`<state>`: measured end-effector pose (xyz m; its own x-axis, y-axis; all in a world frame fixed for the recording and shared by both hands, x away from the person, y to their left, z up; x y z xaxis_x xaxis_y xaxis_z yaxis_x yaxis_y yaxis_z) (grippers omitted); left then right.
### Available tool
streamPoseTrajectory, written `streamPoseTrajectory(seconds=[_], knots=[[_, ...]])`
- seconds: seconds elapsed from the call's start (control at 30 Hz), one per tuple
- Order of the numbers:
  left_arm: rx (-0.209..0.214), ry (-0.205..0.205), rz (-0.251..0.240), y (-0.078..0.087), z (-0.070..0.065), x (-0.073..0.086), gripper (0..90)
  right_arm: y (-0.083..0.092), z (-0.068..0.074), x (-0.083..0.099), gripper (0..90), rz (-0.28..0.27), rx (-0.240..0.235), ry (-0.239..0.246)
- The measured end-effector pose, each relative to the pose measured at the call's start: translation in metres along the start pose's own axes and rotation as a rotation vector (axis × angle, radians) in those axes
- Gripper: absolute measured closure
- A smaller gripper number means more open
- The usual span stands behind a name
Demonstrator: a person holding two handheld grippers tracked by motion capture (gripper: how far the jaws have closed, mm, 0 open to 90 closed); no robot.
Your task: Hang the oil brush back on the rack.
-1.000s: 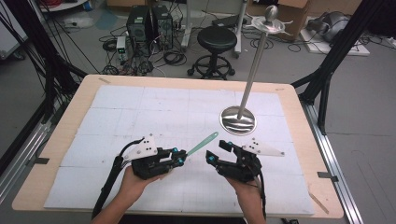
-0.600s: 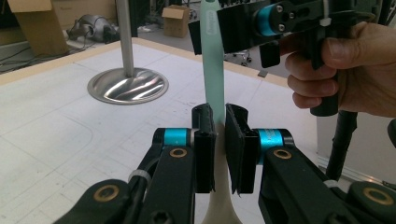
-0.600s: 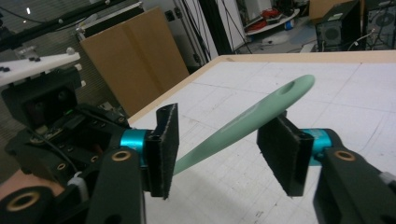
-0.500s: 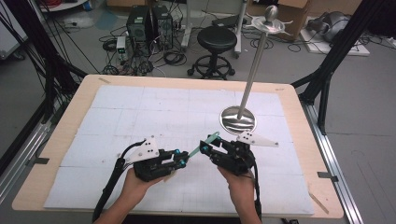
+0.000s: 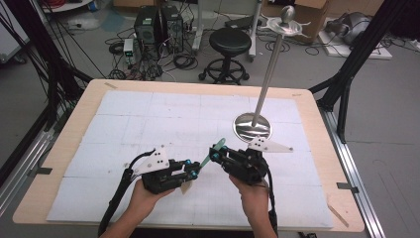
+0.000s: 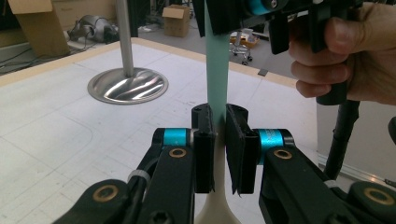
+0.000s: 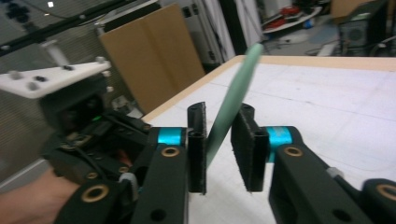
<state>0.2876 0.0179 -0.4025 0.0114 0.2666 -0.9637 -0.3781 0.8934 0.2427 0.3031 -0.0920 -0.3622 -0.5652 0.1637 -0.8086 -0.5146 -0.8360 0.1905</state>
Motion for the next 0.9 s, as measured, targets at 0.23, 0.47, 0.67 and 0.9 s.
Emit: streamPoseTrajectory(seconds=[0.23, 0.47, 0.67, 0.9], knots=[[0.042, 0.046, -0.053, 0.007, 0.005, -0.006, 61.2, -0.002, 0.014, 0.0, 82.3, 0.056, -0.071, 0.035], [0.157, 0.058, -0.047, 0.008, -0.002, -0.004, 56.5, -0.001, 0.018, -0.004, 82.2, 0.096, -0.198, 0.042], [0.222, 0.034, -0.034, 0.008, -0.008, 0.0, 66.1, -0.002, 0.027, -0.005, 82.1, 0.161, -0.282, 0.112], [0.258, 0.021, -0.04, 0.008, -0.014, 0.0, 75.9, -0.006, 0.037, 0.001, 82.1, 0.2, -0.352, 0.154]])
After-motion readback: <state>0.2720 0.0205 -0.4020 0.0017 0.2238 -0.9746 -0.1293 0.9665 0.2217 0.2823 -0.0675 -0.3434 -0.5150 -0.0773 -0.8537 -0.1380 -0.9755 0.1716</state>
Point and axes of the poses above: each handheld gripper's, and its own axes: y roughly backward along the jaws, x roughly out of its underside, z roughly to its left, the point moved 9 cm from there along -y, roughly forward along the jaws, and after that the axes turned 12 degrees about -y, right-handed, at the moved point
